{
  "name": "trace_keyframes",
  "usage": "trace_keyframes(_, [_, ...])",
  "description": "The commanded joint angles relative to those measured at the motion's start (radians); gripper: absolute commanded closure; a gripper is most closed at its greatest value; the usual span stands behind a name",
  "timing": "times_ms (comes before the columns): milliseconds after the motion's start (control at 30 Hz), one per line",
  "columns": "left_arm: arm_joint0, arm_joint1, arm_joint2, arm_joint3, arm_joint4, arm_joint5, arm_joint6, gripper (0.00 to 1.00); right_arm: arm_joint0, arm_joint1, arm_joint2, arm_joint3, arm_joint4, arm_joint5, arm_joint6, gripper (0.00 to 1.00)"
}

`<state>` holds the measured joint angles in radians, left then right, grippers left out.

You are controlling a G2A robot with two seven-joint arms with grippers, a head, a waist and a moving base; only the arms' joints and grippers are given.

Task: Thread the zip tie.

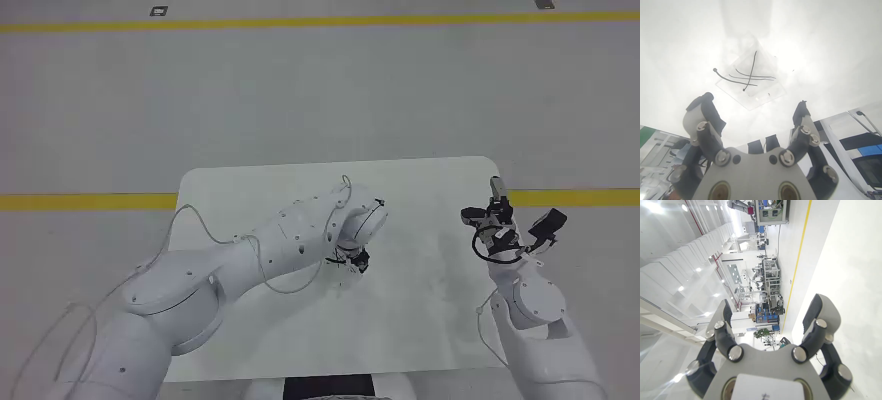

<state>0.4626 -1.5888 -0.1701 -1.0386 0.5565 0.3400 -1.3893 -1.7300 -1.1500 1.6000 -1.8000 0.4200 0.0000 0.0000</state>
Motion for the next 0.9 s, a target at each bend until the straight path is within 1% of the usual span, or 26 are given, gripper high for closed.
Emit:
trace_keyframes(0, [0.004,-0.001,-0.007,-0.006,0.000,0.000,0.012,0.00,0.000,0.000,0.000,0.000,0.000,0.000,0.000,0.00])
trace_keyframes(33, [0.004,-0.001,-0.016,0.011,0.008,0.000,-0.001,0.00,0.000,0.000,0.000,0.000,0.000,0.000,0.000,0.00])
trace_keyframes(100, [0.009,-0.004,-0.025,0.017,0.017,0.000,-0.001,0.00,0.000,0.000,0.000,0.000,0.000,0.000,0.000,0.00])
trace_keyframes(133, [0.012,-0.007,-0.028,0.038,0.025,0.000,-0.001,0.00,0.000,0.000,0.000,0.000,0.000,0.000,0.000,0.00])
trace_keyframes(167, [0.014,-0.011,-0.026,0.047,0.029,0.000,-0.001,0.00,0.000,0.000,0.000,0.000,0.000,0.000,0.000,0.00])
trace_keyframes(233, [0.012,-0.020,-0.027,0.072,0.025,0.000,-0.001,0.00,0.000,0.000,0.000,0.000,0.000,0.000,0.000,0.00])
trace_keyframes(333, [0.000,-0.040,-0.035,0.123,0.009,0.000,-0.001,0.00,0.000,0.000,0.000,0.000,0.000,0.000,0.000,0.00])
trace_keyframes(400, [-0.009,-0.057,-0.054,0.174,-0.016,0.000,-0.001,0.00,0.000,0.000,0.000,0.000,0.000,0.000,0.000,0.00])
trace_keyframes(433, [-0.012,-0.066,-0.055,0.201,-0.021,0.000,-0.001,0.00,0.000,0.000,0.000,0.000,0.000,0.000,0.000,0.00])
trace_keyframes(467, [-0.018,-0.079,-0.056,0.234,-0.024,0.000,-0.001,0.00,0.000,0.000,0.000,0.000,0.000,0.000,0.000,0.00])
trace_keyframes(533, [-0.026,-0.101,-0.062,0.288,-0.042,0.000,-0.001,0.00,0.000,0.000,0.000,0.000,0.000,0.000,0.000,0.00])
trace_keyframes(600, [-0.037,-0.127,-0.070,0.338,-0.070,0.000,-0.001,0.00,0.000,0.000,0.000,0.000,0.000,0.000,0.000,0.00])
trace_keyframes(633, [-0.044,-0.137,-0.071,0.363,-0.078,0.000,-0.001,0.00,0.000,0.000,0.000,0.000,0.000,0.000,0.000,0.00])
trace_keyframes(667, [-0.052,-0.148,-0.070,0.379,-0.085,0.000,-0.001,0.00,0.000,0.000,0.000,0.000,0.000,0.000,0.000,0.00])
trace_keyframes(700, [-0.055,-0.154,-0.067,0.383,-0.089,0.000,-0.001,0.00,0.000,0.000,0.000,0.000,0.000,0.000,0.000,0.00])
trace_keyframes(867, [-0.055,-0.154,-0.067,0.383,-0.089,0.000,-0.001,0.00,0.000,0.000,0.000,0.000,0.000,0.000,0.000,0.00])
